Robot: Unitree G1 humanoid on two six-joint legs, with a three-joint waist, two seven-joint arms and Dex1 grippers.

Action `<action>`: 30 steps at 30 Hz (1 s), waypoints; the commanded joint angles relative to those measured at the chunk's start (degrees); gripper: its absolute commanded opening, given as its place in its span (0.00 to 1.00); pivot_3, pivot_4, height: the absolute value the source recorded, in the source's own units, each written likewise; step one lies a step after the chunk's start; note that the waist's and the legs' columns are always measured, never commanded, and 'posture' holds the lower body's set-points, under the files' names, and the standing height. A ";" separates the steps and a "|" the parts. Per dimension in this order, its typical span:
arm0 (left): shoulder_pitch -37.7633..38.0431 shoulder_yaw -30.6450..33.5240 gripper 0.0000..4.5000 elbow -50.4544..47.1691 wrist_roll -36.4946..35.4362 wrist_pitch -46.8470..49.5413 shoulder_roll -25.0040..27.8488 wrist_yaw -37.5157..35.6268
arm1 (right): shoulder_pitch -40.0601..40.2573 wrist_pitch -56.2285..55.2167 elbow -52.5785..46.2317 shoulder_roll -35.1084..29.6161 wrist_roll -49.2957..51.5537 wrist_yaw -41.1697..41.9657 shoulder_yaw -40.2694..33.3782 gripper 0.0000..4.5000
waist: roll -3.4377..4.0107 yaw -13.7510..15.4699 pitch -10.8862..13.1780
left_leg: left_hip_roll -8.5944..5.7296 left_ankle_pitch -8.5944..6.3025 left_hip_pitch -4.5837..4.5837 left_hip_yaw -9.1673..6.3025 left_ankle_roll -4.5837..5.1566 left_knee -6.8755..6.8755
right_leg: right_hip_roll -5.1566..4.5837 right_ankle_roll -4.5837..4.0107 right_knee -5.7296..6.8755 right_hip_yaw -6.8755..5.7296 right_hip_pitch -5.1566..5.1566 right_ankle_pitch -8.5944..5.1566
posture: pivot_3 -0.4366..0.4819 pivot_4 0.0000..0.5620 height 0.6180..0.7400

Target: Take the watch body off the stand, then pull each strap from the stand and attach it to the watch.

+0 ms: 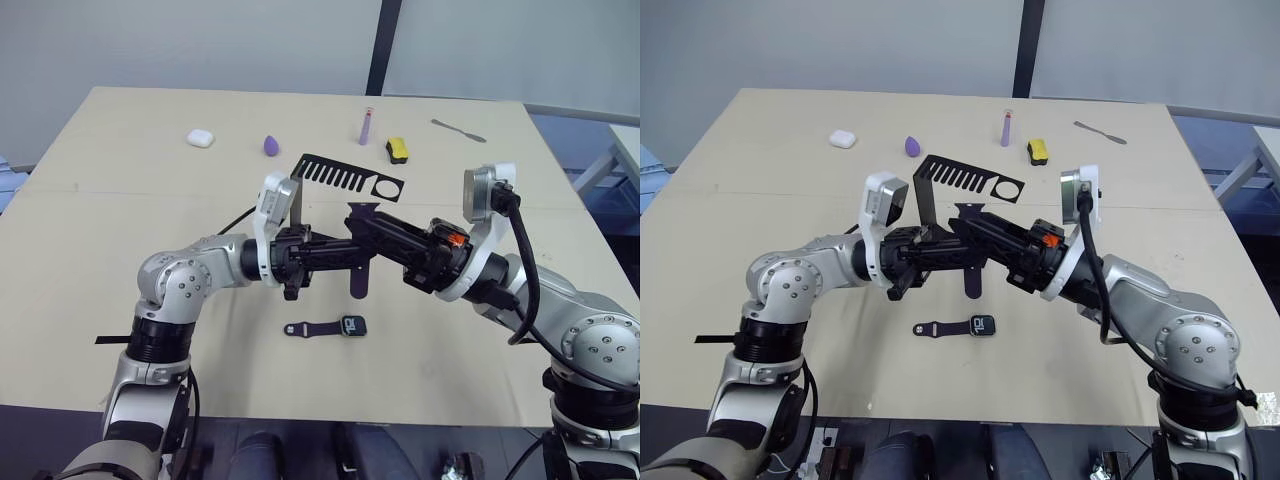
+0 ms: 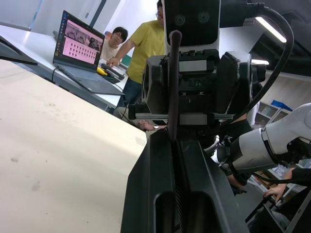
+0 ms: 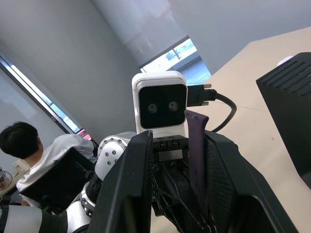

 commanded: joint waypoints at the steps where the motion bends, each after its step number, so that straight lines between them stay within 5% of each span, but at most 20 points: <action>1: -0.77 1.06 0.00 -0.90 -0.85 -0.33 -0.10 -0.16 | -0.80 -1.33 -0.39 -0.65 0.62 0.09 -0.77 0.34 | 0.00 0.00 0.00 | 0.00 0.00 0.00 0.00 0.00 0.00 | 0.00 0.00 0.00 0.00 0.00 0.00 | 0.48 0.27 1.00; 30: -0.93 1.58 0.00 -0.60 -0.77 -0.64 -0.61 0.36 | -1.31 -2.39 0.89 -1.58 1.04 0.32 -1.25 0.34 | 0.00 0.01 0.01 | 0.00 0.00 -0.01 0.00 0.00 -0.06 | 0.00 0.00 -0.07 0.00 -0.01 0.00 | 0.48 0.27 1.00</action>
